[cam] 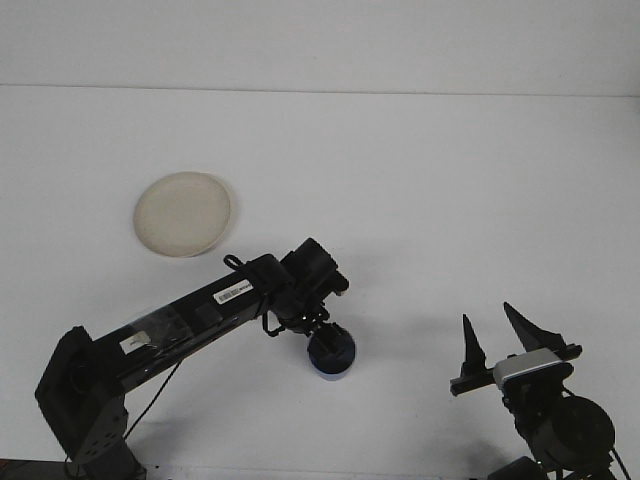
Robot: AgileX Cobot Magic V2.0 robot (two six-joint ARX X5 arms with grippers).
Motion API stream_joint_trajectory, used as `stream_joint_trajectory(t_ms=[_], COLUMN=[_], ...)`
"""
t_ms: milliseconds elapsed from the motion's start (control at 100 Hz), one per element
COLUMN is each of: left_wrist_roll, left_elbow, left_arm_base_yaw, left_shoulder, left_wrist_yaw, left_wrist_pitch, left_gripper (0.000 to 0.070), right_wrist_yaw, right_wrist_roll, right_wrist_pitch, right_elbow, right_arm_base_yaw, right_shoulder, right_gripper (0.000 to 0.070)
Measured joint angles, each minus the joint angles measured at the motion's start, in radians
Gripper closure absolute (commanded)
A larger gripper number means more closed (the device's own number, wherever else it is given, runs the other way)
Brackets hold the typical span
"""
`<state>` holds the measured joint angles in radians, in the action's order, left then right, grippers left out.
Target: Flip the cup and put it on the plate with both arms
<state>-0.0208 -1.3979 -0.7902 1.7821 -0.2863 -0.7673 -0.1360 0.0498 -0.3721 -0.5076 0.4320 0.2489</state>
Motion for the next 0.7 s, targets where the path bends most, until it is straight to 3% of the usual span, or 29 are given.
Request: stream_joint_trajectory(t_ms=[100, 480, 700], left_wrist_roll=[0.000, 0.004, 0.002], left_elbow=[0.000, -0.010, -0.130], left_arm_base_yaw=[-0.001, -0.009, 0.033], left_shoulder=[0.000, 0.000, -0.001], left_wrist_yaw=[0.000, 0.000, 0.013], left_wrist_pitch=[0.000, 0.003, -0.071], left_gripper=[0.0700, 0.0686, 0.0686], right_wrist_yaw=[0.000, 0.000, 0.000], right_wrist_roll=[0.000, 0.000, 0.000], right_wrist_pitch=[0.000, 0.000, 0.000], right_elbow=[0.000, 0.000, 0.000], right_arm_base_yaw=[0.000, 0.000, 0.000], right_shoulder=[0.000, 0.000, 0.000], right_gripper=[0.0285, 0.0285, 0.0285])
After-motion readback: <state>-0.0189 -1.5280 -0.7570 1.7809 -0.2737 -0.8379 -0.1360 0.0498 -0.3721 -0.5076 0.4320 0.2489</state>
